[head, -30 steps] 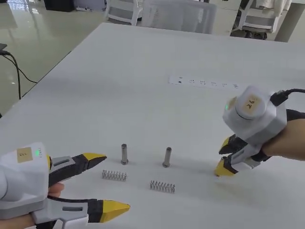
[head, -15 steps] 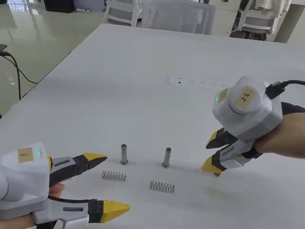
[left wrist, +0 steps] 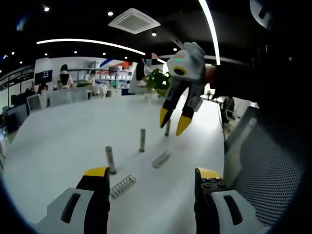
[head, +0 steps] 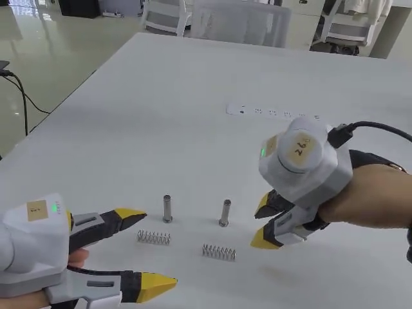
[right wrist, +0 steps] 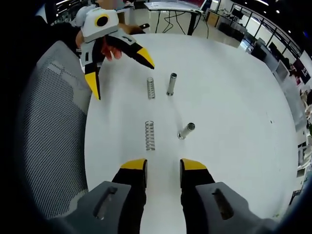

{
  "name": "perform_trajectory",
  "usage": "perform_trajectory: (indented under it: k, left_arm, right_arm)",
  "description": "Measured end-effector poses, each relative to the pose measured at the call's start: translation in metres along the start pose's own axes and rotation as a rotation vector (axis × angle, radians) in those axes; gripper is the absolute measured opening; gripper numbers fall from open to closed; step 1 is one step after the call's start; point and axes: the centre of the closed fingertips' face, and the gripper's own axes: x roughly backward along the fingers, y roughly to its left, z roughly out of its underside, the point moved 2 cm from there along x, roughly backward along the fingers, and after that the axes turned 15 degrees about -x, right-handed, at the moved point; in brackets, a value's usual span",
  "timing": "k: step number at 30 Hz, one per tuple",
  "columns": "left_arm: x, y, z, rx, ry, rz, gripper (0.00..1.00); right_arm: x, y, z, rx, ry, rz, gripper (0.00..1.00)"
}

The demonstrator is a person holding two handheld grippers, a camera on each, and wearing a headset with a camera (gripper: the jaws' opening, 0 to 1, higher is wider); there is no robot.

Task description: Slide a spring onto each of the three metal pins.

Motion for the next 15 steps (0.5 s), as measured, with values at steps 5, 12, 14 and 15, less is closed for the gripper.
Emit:
perform_trajectory:
  k: [5,12,14,15]
  left_arm:
    - [-0.001,-0.001,0.0,-0.001,0.002,0.003,0.66]
    - [-0.001,-0.002,0.0,-0.001,0.002,0.007,0.65]
    - [-0.001,-0.003,0.0,-0.002,0.003,0.009,0.65]
    - [-0.001,-0.003,0.0,-0.002,0.003,0.009,0.65]
  right_arm:
    - [-0.008,0.009,-0.003,0.017,0.008,-0.021,0.23]
    - [-0.017,0.014,-0.005,0.015,0.013,-0.042,0.21]
    - [-0.02,0.015,-0.004,0.014,0.017,-0.048,0.2]
    - [-0.021,0.015,-0.004,0.015,0.019,-0.049,0.2]
